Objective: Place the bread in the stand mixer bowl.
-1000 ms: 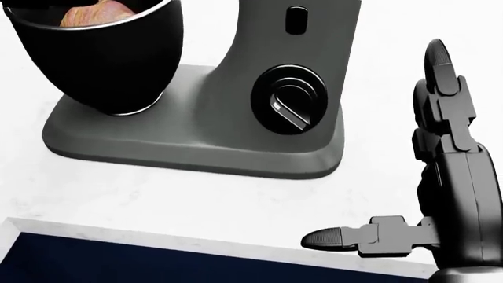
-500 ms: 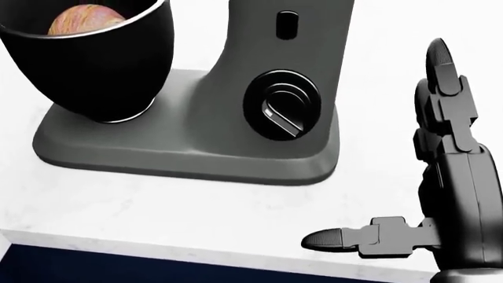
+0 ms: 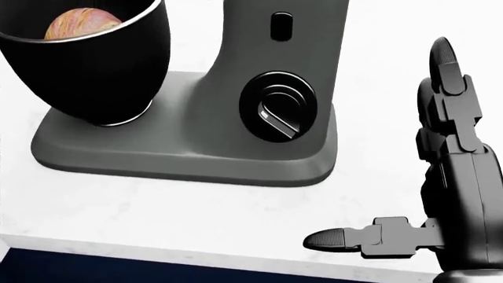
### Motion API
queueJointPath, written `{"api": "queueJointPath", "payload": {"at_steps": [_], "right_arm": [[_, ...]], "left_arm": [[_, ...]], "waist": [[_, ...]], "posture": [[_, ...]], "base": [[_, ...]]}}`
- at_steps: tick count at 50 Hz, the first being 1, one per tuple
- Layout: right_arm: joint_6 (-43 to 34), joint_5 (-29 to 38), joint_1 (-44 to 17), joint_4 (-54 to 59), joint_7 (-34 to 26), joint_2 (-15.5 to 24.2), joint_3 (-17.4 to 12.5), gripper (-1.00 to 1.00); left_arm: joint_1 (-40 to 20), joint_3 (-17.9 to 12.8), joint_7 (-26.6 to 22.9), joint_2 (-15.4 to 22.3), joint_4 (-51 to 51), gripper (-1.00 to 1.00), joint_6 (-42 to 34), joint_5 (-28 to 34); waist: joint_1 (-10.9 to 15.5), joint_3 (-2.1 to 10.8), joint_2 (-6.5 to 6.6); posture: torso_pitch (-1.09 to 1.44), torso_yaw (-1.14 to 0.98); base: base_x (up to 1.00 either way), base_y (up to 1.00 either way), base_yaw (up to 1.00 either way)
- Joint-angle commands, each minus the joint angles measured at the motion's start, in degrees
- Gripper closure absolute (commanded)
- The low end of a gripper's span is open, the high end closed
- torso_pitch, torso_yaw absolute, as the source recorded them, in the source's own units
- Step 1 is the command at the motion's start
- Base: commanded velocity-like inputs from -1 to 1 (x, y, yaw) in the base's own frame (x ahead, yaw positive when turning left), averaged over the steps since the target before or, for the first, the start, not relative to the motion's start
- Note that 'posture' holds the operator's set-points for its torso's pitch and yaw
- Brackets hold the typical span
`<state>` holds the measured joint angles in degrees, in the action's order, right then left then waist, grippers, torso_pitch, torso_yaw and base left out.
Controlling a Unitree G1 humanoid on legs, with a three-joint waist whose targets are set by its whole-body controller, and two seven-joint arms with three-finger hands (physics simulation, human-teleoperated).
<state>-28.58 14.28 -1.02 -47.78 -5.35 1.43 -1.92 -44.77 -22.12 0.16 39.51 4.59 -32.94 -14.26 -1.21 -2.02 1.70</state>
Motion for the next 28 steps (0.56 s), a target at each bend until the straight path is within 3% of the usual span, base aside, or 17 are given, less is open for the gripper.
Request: {"api": "queueJointPath", "payload": {"at_steps": [1, 15, 24, 28], "right_arm": [[1.6, -0.1, -0.9, -2.0, 0.2, 0.1, -0.1, -1.00], [1.1, 0.3, -0.9, -2.6, 0.2, 0.1, 0.1, -1.00], [0.8, 0.5, -0.9, -3.1, 0.1, 0.1, 0.1, -1.00], [0.6, 0.6, -0.9, -3.4, 0.1, 0.2, 0.0, -1.00]], "left_arm": [[0.4, -1.2, 0.7, 1.0, 2.7, -1.00, 1.2, -1.2], [10.5, -7.4, 2.6, 2.7, 10.3, -1.00, 0.5, -6.1], [14.5, -9.0, 3.5, 1.6, 11.8, -1.00, 2.4, -6.5], [14.8, -8.2, 3.6, 0.6, 11.3, -1.00, 3.8, -5.3]], "waist": [[0.0, 1.00, 0.24], [0.1, 0.84, 0.57], [0.3, 1.01, 0.86], [0.3, 1.02, 1.00]], "posture": [[0.00, 0.00], [0.00, 0.00], [0.00, 0.00], [0.00, 0.00]], "base": [[0.00, 0.00, 0.00], [0.00, 0.00, 0.00], [0.00, 0.00, 0.00], [0.00, 0.00, 0.00]]}}
